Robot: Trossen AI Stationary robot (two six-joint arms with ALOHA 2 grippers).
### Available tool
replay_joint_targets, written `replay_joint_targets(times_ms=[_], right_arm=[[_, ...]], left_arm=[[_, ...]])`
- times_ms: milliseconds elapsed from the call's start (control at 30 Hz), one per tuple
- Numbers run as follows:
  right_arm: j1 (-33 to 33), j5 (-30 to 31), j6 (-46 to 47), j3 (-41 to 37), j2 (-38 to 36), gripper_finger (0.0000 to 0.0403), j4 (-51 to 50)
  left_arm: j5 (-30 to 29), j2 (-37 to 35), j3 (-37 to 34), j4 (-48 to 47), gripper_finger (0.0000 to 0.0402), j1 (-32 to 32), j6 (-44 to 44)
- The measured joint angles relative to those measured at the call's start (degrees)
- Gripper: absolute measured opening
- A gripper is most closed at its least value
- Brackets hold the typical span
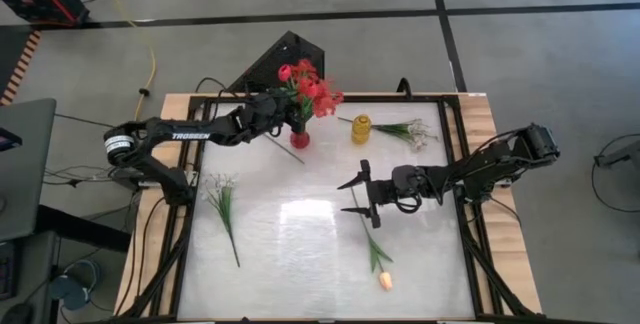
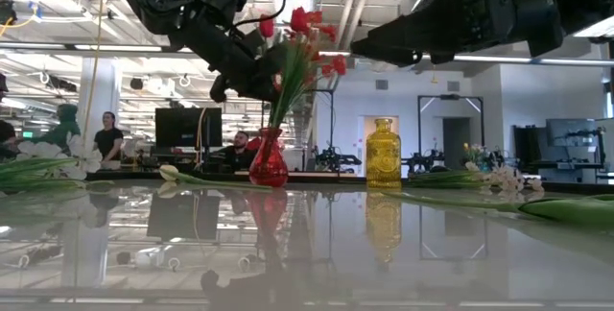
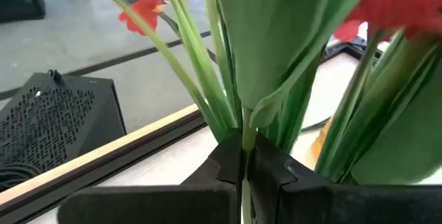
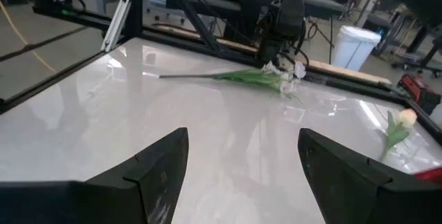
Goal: Sort flowers into vase by color
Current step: Put the red tulip into the red vase
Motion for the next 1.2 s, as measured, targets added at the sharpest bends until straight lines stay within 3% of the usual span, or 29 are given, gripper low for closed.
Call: replay_joint_targets(times_ms=[367, 600, 867, 1033, 1200], right_arm=[[-0.4, 0.2, -1.2, 0.0, -15.9, 0.0302, -18.4], [-0.1, 0.1, 3.8, 0.0, -27.5, 0.0302, -33.1], [1.4, 0.0, 7.5, 0.0, -35.1, 0.0302, -44.1], [2.9, 0.0, 7.6, 0.0, -36.5, 0.0302, -46.6], [2.8, 0.0, 7.5, 0.0, -36.5, 0.0302, -49.1]], left_arm=[[2.3, 0.3, 0.0, -0.9, 0.0000, 0.0, -1.1], [2.5, 0.3, 0.0, -0.9, 0.0005, -0.1, -1.0], [2.7, -1.0, -0.1, -3.2, 0.0071, -0.8, 1.9], [2.3, -4.1, -0.1, -8.9, 0.0115, -0.8, 2.0], [2.9, -8.0, -0.1, -12.8, 0.0131, -0.7, 3.9]])
